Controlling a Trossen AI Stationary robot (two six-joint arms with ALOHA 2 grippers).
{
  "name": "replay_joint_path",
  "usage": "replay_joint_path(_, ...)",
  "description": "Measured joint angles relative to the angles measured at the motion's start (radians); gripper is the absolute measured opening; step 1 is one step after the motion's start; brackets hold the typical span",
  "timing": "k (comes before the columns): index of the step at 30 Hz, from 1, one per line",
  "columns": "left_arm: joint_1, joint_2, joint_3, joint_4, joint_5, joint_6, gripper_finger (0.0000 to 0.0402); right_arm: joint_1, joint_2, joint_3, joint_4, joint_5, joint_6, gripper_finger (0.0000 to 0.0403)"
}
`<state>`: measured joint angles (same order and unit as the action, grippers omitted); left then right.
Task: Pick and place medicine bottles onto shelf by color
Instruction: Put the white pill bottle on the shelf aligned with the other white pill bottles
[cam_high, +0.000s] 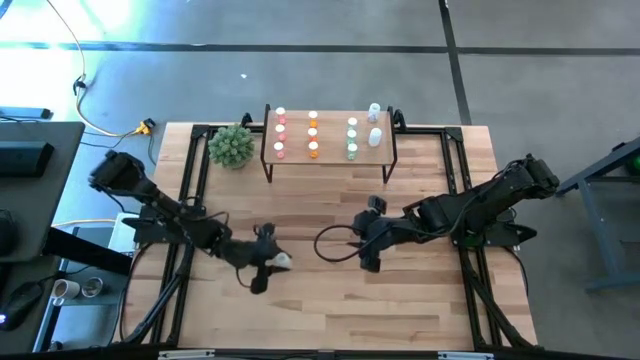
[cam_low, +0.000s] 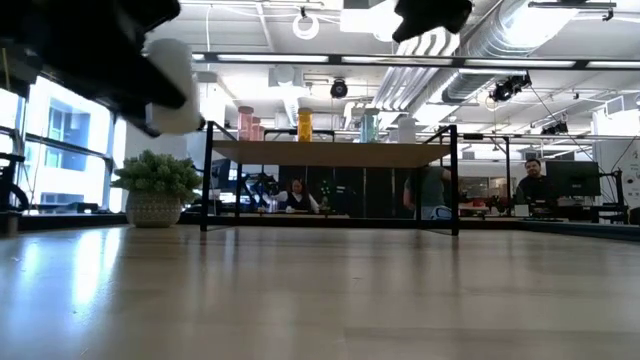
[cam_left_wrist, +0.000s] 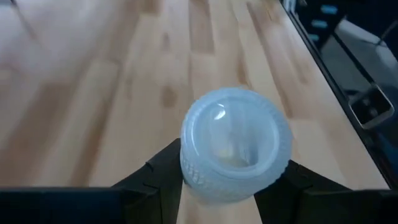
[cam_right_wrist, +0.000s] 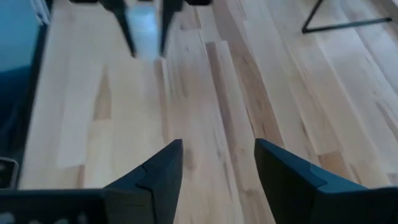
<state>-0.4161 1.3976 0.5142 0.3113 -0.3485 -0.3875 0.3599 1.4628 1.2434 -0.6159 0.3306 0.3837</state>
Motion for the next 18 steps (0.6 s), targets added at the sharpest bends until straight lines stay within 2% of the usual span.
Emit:
replay_joint_path(7,0.100,-0.029,0.078,-0.014,0.006,0.165,0.0146,-0.022,0.001,0.000,0.144,-0.002,-0.053,0.0205)
replay_joint_path(10,0.126,-0.028,0.147,-0.091,0.016,0.215,0.0146,-0.047,0.004,0.000,0.230,-0.011,-0.112,0.0205)
replay_joint_path(18,0.162,-0.027,0.286,-0.331,-0.010,0.216,0.0145,-0.081,0.008,0.000,0.404,-0.084,-0.226,0.0206)
